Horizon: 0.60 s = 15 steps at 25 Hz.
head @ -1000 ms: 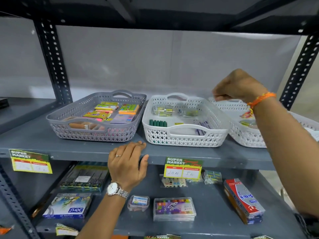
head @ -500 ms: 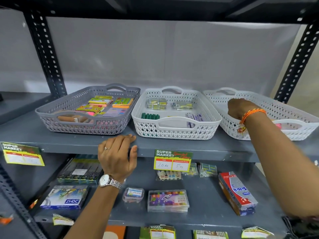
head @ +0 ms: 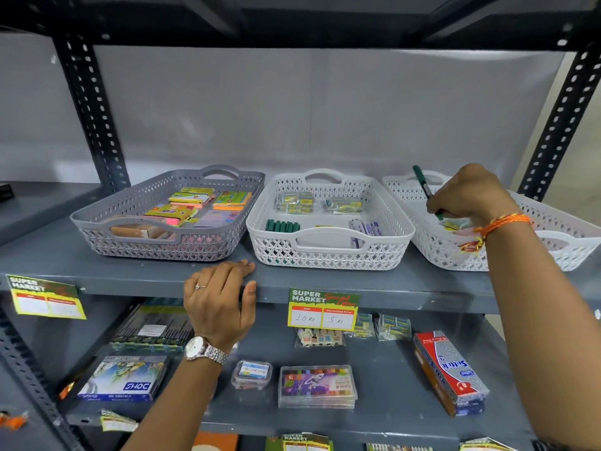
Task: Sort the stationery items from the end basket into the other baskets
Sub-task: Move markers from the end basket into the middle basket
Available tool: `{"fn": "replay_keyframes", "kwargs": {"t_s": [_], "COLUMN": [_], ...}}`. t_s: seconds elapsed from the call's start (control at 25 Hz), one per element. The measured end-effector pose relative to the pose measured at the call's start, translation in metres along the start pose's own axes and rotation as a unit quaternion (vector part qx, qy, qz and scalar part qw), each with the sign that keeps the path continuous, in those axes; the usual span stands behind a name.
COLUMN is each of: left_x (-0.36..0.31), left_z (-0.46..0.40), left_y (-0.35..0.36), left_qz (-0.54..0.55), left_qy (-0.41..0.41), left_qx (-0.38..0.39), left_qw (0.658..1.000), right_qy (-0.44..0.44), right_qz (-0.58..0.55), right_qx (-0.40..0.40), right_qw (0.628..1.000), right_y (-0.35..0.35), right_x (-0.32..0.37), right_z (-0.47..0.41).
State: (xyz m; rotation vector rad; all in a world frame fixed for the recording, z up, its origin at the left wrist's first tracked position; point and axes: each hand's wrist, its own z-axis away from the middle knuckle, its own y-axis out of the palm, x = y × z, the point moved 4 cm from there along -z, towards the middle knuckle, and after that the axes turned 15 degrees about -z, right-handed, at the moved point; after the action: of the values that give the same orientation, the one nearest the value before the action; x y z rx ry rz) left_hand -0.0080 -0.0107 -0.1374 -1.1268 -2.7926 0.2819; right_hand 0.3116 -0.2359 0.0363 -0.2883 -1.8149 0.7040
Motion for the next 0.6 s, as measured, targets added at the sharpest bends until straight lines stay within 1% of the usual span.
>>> {"fn": "replay_keyframes", "kwargs": {"t_s": [0.08,0.16,0.24,0.32,0.4,0.6], "left_x": [0.0,0.0,0.0,-0.001,0.0,0.001], "left_z": [0.0,0.0,-0.001,-0.001,-0.001,-0.003], "left_y": [-0.001,-0.001,-0.001,-0.002,-0.002,-0.003], "left_qz": [-0.001,-0.001,0.0,0.002,0.004,0.007], "left_qy": [0.001,0.002,0.004,0.005,0.006,0.009], "left_qx": [0.001,0.002,0.004,0.007,0.011,0.015], "left_qw": [1.0,1.0,1.0,1.0,1.0,1.0], "right_qy": [0.001,-0.013,-0.045,-0.081,-0.103,-0.13], "right_qz": [-0.112,-0.224,-0.297,-0.333,-0.344,-0.328], "right_qx": [-0.014,0.003,0.03,0.061,0.093,0.132], "right_qw": [0.994,0.975,0.953,0.938,0.929,0.927], "right_y": [-0.005,-0.004,-0.001,0.006,0.019,0.053], "right_x": [0.002,0.011,0.026,0.045,0.06,0.078], "right_z": [0.001,0.011,0.028,0.05,0.066,0.089]}}
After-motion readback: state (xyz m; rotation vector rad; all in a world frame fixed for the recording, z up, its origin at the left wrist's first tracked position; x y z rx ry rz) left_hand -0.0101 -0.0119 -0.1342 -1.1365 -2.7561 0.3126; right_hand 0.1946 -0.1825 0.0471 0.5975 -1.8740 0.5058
